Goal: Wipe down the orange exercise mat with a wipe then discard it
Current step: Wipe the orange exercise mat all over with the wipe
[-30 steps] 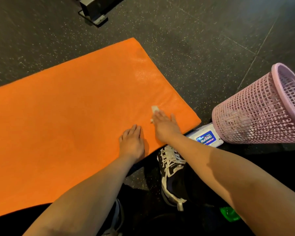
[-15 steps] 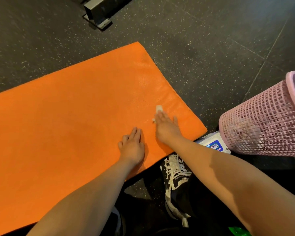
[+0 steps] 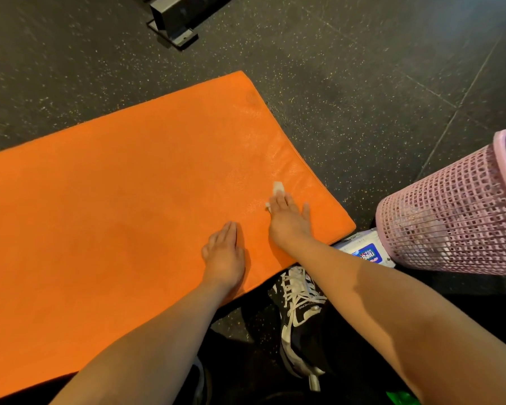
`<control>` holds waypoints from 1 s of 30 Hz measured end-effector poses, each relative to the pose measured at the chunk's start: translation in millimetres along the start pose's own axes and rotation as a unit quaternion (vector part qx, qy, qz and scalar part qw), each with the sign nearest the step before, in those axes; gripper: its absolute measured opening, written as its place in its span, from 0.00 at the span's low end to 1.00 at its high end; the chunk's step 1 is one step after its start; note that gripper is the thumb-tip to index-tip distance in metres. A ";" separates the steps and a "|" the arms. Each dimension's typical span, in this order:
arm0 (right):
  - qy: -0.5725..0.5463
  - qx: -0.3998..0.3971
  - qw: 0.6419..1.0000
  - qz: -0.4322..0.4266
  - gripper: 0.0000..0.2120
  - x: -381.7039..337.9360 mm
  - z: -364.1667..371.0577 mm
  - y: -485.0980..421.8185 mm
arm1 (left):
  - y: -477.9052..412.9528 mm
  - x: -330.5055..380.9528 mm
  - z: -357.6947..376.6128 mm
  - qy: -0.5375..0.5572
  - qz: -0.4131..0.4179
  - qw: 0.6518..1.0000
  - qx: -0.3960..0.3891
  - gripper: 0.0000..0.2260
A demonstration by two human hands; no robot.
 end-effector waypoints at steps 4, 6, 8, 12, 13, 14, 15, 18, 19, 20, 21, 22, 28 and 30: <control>-0.029 -0.009 0.999 -0.030 0.35 -25.2 24.6 27.6 | 2.6 1.6 0.7 -0.015 0.002 1.000 0.007 0.25; -0.031 -0.035 0.993 -0.104 0.32 -44.9 40.3 50.4 | 4.7 2.6 1.8 -0.009 0.005 1.000 0.005 0.25; -0.023 -0.065 0.981 -0.180 0.31 -53.7 49.1 68.5 | 10.3 3.8 5.0 -0.013 0.012 1.000 0.003 0.25; 0.011 -0.015 0.992 -0.127 0.37 -17.1 27.2 63.5 | 25.6 9.6 8.7 -0.041 0.045 0.998 0.000 0.24; 0.011 0.002 0.997 -0.081 0.39 -4.5 18.8 59.3 | 27.1 10.6 8.4 -0.050 0.051 0.997 -0.001 0.24; 0.008 0.012 0.999 -0.044 0.39 3.8 12.7 56.2 | 27.7 11.8 7.3 -0.056 0.055 0.997 -0.002 0.24; 0.003 0.017 1.000 -0.025 0.38 5.7 10.4 56.1 | 28.4 12.3 6.5 -0.060 0.057 0.997 -0.003 0.24; -0.030 0.019 0.998 -0.048 0.34 -13.5 20.9 66.4 | 29.7 13.4 8.2 -0.077 0.064 0.995 -0.012 0.27; -0.039 0.008 0.996 -0.078 0.31 -23.2 27.9 72.0 | 30.1 13.8 9.2 -0.080 0.067 0.994 -0.014 0.27; -0.040 -0.006 0.993 -0.113 0.30 -31.8 35.6 77.4 | 30.3 14.1 9.8 -0.082 0.069 0.994 -0.015 0.28; -0.035 -0.022 0.988 -0.146 0.28 -37.2 41.9 82.3 | 30.4 13.8 10.3 -0.082 0.069 0.994 -0.016 0.28; -0.025 -0.035 0.984 -0.170 0.28 -38.4 44.6 85.3 | 30.6 13.3 10.2 -0.082 0.068 0.994 -0.016 0.28; 0.008 0.034 0.999 -0.036 0.35 10.5 5.8 68.5 | 28.4 12.0 10.1 -0.070 0.061 0.995 -0.032 0.25; -0.010 0.038 0.999 -0.010 0.35 5.7 5.5 68.1 | 27.8 11.2 9.3 -0.060 0.056 0.996 -0.031 0.24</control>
Point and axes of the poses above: each hand's wrist, its own y-axis away from the middle knuckle, its own z-axis out of the palm, x = y × z, the point moved 8 cm from there along -y, towards the middle knuckle, and after that the axes turned 11 degrees about -y, right-handed, at the moved point
